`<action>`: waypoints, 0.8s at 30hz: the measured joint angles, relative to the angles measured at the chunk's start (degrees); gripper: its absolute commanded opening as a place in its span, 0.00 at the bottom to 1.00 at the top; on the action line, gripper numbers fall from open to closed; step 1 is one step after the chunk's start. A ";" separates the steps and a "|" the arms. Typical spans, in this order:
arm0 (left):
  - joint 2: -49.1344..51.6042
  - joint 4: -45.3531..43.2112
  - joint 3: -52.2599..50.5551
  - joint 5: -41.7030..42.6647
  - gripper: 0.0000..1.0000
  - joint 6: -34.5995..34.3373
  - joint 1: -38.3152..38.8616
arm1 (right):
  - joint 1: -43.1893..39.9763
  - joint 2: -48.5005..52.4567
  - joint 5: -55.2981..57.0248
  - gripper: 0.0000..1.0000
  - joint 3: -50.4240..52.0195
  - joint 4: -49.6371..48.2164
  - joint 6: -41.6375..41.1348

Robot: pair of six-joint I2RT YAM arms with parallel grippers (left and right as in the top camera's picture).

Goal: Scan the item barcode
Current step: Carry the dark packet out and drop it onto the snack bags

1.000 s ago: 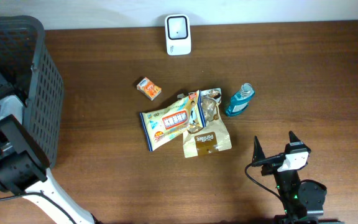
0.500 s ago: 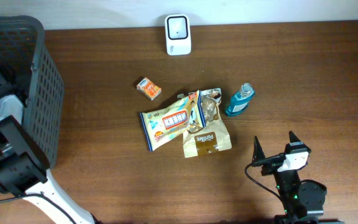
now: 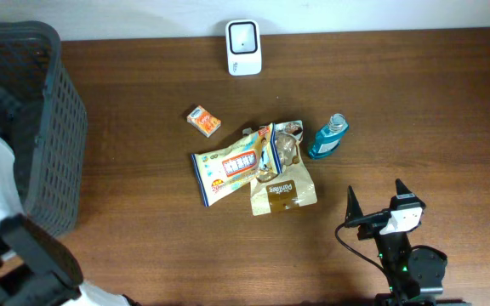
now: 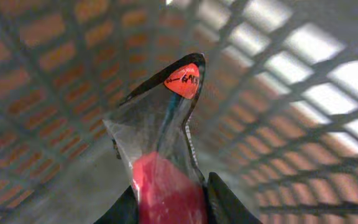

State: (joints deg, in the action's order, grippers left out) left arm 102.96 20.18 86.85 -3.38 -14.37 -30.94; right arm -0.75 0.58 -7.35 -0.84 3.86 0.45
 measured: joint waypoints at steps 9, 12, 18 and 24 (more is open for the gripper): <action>-15.43 0.76 0.00 23.58 0.27 -3.69 0.44 | 0.00 0.00 0.00 0.98 0.00 0.00 -0.04; -19.98 0.79 0.00 30.53 0.28 -4.79 2.14 | 0.00 0.00 0.00 0.98 0.00 0.00 0.00; -25.27 6.47 0.04 38.45 0.29 -5.44 11.98 | 0.00 0.00 0.00 0.98 0.00 0.00 -0.04; -23.85 18.45 0.07 36.72 0.22 -5.90 27.71 | 0.00 0.00 0.00 0.98 0.00 0.00 -0.02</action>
State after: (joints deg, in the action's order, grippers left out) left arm 79.11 38.63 86.91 33.34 -20.27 -3.22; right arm -0.75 0.58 -7.35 -0.84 3.86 0.43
